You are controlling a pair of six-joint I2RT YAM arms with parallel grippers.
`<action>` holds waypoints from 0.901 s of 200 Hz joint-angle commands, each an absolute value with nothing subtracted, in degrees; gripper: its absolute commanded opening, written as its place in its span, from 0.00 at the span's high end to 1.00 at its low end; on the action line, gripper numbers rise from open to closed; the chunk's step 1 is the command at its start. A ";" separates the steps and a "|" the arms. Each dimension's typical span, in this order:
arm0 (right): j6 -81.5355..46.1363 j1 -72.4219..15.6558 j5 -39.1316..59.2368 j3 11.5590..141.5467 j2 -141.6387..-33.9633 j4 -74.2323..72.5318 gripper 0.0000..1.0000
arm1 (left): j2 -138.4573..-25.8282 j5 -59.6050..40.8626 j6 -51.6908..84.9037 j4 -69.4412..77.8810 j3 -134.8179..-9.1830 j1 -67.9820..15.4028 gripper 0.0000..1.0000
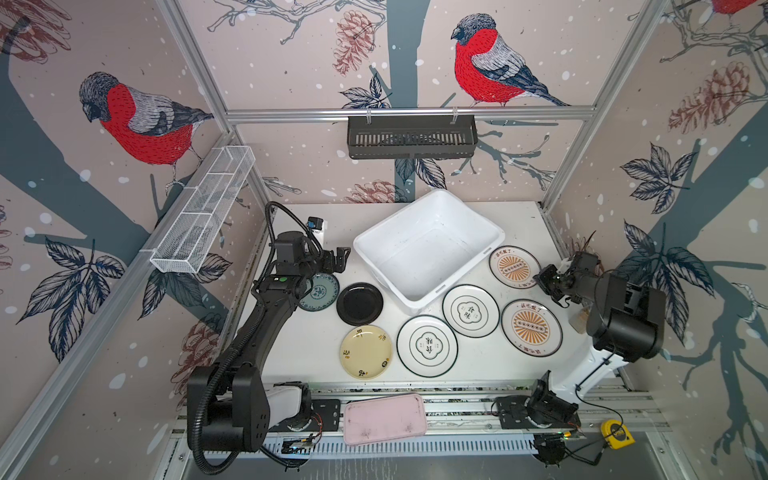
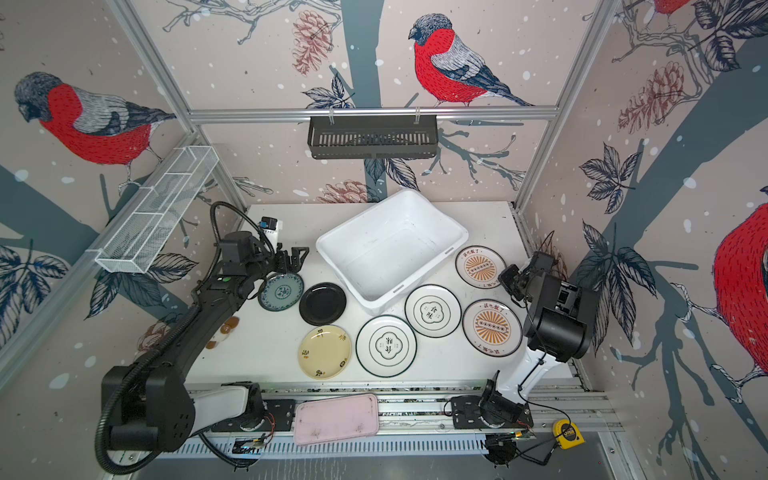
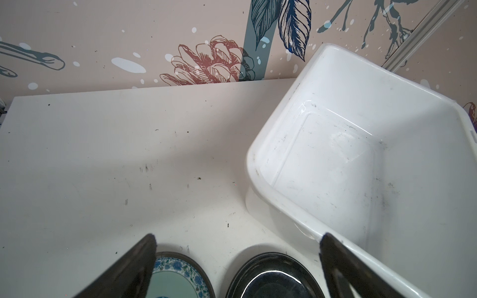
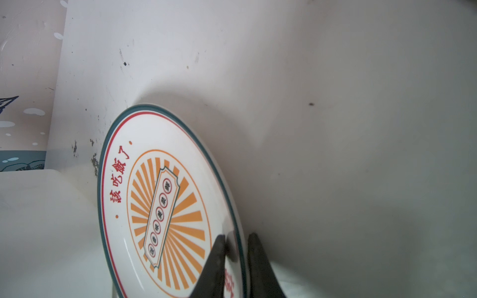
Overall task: Place the plates into the plastic bin on the countertop
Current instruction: 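Close the right gripper on the sunburst plate's rim and tilt it up, then lift the sunburst plate upright with the right gripper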
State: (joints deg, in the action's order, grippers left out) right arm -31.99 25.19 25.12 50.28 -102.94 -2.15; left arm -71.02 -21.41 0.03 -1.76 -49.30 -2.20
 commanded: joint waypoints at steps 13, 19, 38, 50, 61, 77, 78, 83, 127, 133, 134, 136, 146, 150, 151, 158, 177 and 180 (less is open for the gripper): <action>-33.65 25.58 24.76 49.25 -103.36 -0.59 0.85 | -70.80 -22.29 0.18 0.47 -49.18 -2.36 0.02; -33.74 25.66 24.86 49.16 -103.30 -0.68 0.85 | -70.70 -22.40 0.18 0.47 -49.18 -2.41 0.02; -33.91 25.84 25.39 49.15 -102.88 -1.12 0.90 | -70.66 -22.50 0.20 0.54 -49.17 -2.42 0.02; -33.98 25.86 25.66 49.17 -102.58 -1.23 0.91 | -70.75 -22.50 0.26 0.53 -49.30 -2.37 0.02; -34.01 25.93 25.66 49.22 -102.23 -1.27 0.93 | -70.74 -22.50 0.34 0.52 -49.39 -2.40 0.02; -34.10 26.09 25.66 49.29 -101.30 -1.32 0.93 | -70.58 -22.46 0.26 0.44 -49.37 -2.47 0.02; -34.10 26.10 25.66 49.30 -101.23 -1.32 0.93 | -70.58 -22.43 0.26 0.44 -49.43 -2.46 0.02; -34.10 26.14 25.75 49.29 -100.90 -1.34 0.93 | -70.55 -22.38 0.26 0.44 -49.47 -2.44 0.02; -34.40 26.19 26.47 49.90 -96.69 -1.45 0.96 | -70.18 -21.53 0.02 0.26 -49.94 -2.51 0.02; -34.37 26.19 26.46 50.14 -96.09 -1.28 0.96 | -70.18 -21.52 0.00 0.15 -50.09 -2.53 0.02; -34.37 26.19 26.46 50.16 -95.99 -1.26 0.97 | -70.20 -21.53 0.00 0.12 -50.09 -2.50 0.02; -34.37 26.15 26.46 50.25 -95.80 -1.24 0.97 | -70.17 -21.49 0.00 0.10 -50.16 -2.51 0.02; -34.45 26.19 26.29 50.73 -94.90 -0.84 0.97 | -70.10 -21.37 -0.04 0.00 -50.23 -2.46 0.02; -34.54 26.19 26.21 50.87 -94.49 -0.73 0.97 | -70.12 -21.25 -0.13 -0.03 -50.25 -2.48 0.02; -34.54 26.19 26.20 50.97 -94.40 -0.72 0.97 | -70.13 -21.26 -0.15 -0.02 -50.22 -2.47 0.02; -34.47 26.19 26.07 51.34 -93.78 -0.47 0.97 | -70.00 -21.08 -0.34 -0.17 -50.27 -2.46 0.02; -34.45 26.19 25.03 52.28 -91.83 0.59 0.98 | -69.77 -20.53 -1.00 -0.52 -50.36 -2.53 0.02; -34.45 26.18 24.78 52.38 -91.38 0.68 0.98 | -69.74 -20.42 -1.11 -0.63 -50.43 -2.48 0.02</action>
State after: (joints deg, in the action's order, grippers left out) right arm -34.28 26.22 26.22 51.11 -93.76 0.19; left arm -70.22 -20.99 0.03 -1.74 -49.76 -2.46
